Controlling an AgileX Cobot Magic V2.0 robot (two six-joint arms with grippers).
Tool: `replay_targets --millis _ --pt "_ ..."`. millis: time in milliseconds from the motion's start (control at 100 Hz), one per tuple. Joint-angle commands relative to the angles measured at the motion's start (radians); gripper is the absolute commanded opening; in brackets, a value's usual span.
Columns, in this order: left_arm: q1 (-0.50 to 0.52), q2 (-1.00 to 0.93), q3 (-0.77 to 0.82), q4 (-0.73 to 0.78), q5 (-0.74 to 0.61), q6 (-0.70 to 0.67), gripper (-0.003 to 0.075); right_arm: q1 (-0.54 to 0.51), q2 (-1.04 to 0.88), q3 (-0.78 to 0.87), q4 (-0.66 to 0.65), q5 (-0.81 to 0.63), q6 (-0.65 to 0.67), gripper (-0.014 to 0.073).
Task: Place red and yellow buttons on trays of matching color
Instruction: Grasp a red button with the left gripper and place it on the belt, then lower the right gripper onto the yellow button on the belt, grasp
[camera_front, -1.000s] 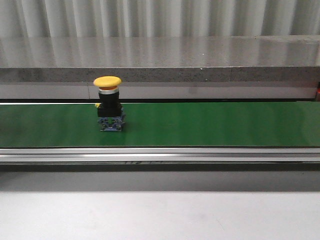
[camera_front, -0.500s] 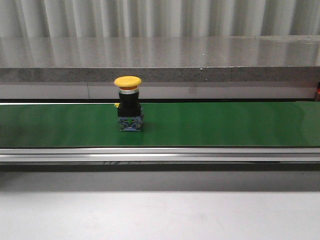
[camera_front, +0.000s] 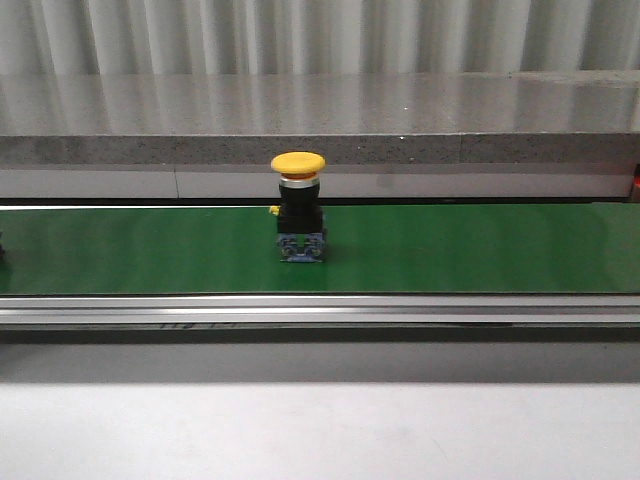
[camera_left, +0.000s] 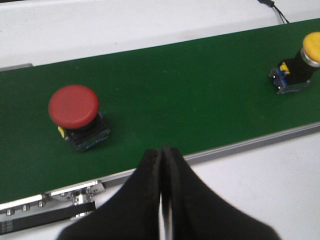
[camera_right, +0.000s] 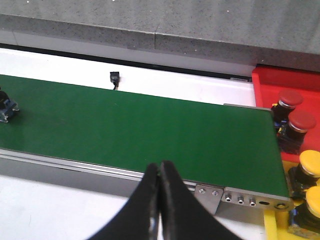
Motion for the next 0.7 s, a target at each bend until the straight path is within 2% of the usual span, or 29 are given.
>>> replay_targets --millis 0,230,470,520,590,690 --pt "-0.009 -0.095 0.036 -0.026 -0.072 -0.001 -0.002 0.001 0.014 -0.024 0.004 -0.057 -0.009 -0.0066" --pt "-0.009 -0.318 0.142 -0.033 -0.037 -0.003 -0.002 0.041 0.109 -0.04 0.004 -0.044 -0.009 -0.0066" --pt "-0.009 -0.408 0.149 -0.033 -0.033 -0.003 -0.002 0.156 0.303 -0.188 0.004 0.014 -0.009 -0.0054" --pt "-0.009 -0.407 0.149 -0.033 -0.03 -0.003 -0.002 0.171 0.35 -0.229 0.004 0.037 -0.009 -0.0018" --pt "-0.009 -0.405 0.149 -0.033 -0.03 -0.003 -0.002 0.189 0.422 -0.29 0.004 0.07 -0.009 0.0081" --pt "-0.009 -0.405 0.149 -0.033 -0.03 -0.003 -0.002 0.222 0.521 -0.373 0.005 0.11 -0.009 0.0321"
